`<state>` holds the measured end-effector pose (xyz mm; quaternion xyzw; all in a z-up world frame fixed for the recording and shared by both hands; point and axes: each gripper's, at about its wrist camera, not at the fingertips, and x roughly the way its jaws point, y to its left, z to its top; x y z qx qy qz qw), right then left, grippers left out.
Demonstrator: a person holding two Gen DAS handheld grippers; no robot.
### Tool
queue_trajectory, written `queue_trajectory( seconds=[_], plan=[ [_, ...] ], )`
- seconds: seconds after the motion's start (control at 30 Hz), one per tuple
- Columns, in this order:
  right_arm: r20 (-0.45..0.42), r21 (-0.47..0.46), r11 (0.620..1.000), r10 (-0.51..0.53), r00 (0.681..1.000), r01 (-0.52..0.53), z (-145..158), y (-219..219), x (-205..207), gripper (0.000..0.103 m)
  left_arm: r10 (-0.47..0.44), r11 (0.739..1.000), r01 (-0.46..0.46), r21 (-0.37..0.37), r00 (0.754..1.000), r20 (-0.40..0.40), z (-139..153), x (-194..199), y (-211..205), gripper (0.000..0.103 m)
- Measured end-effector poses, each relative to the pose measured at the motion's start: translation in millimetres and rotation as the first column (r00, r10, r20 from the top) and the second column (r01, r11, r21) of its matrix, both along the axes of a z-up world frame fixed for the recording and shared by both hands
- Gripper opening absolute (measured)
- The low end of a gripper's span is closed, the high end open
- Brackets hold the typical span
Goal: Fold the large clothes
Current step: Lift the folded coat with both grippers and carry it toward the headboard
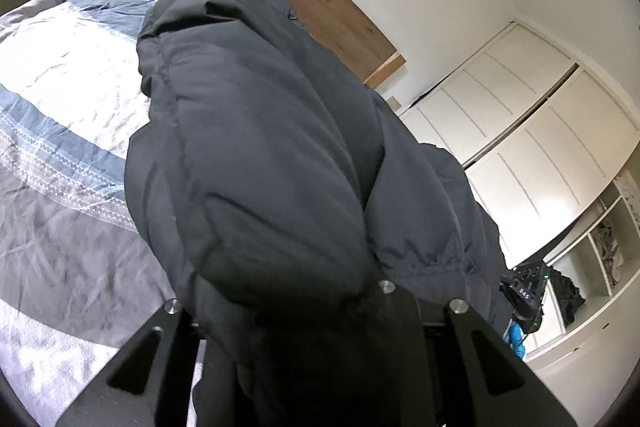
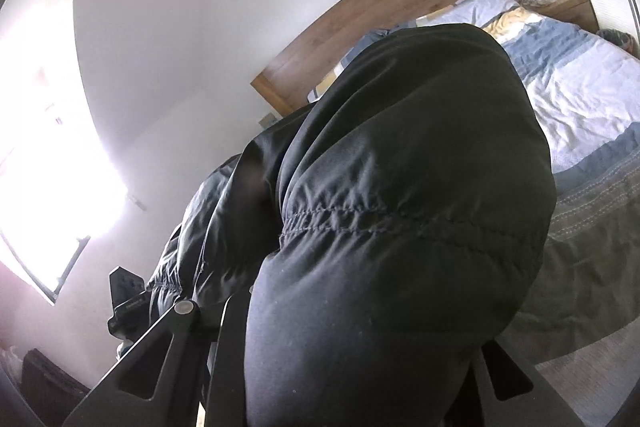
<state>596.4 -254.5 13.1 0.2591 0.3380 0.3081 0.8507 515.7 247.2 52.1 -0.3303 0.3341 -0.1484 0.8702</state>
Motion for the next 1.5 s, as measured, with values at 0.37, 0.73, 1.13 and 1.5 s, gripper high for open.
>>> queue_trajectory(
  seconds=[0.37, 0.73, 1.13, 1.5],
  plan=[
    [-0.124, -0.024, 0.999, -0.048, 0.991, 0.046, -66.5, -6.6, 26.6, 0.022, 0.007, 1.0, -0.008, -0.002, 0.993, -0.12, -82.1, 23.6, -5.0, 0.022],
    [-0.269, -0.185, 0.977, -0.154, 0.951, 0.106, -131.8, -21.6, 14.3, 0.054, 0.067, 0.992, -0.09, -0.088, 0.969, -0.239, -141.3, 15.0, 28.7, 0.049],
    [-0.271, -0.193, 0.929, -0.359, 0.893, 0.314, -140.9, -80.9, -4.9, 0.09, 0.256, 0.892, -0.309, -0.329, 0.947, -0.196, -149.6, -53.8, 84.7, 0.058],
    [-0.27, -0.226, 0.885, -0.459, 0.846, 0.408, -144.6, -108.3, -71.5, 0.098, 0.41, 0.89, -0.433, -0.143, 0.897, -0.164, -107.2, -146.5, 80.5, 0.063]
  ],
)
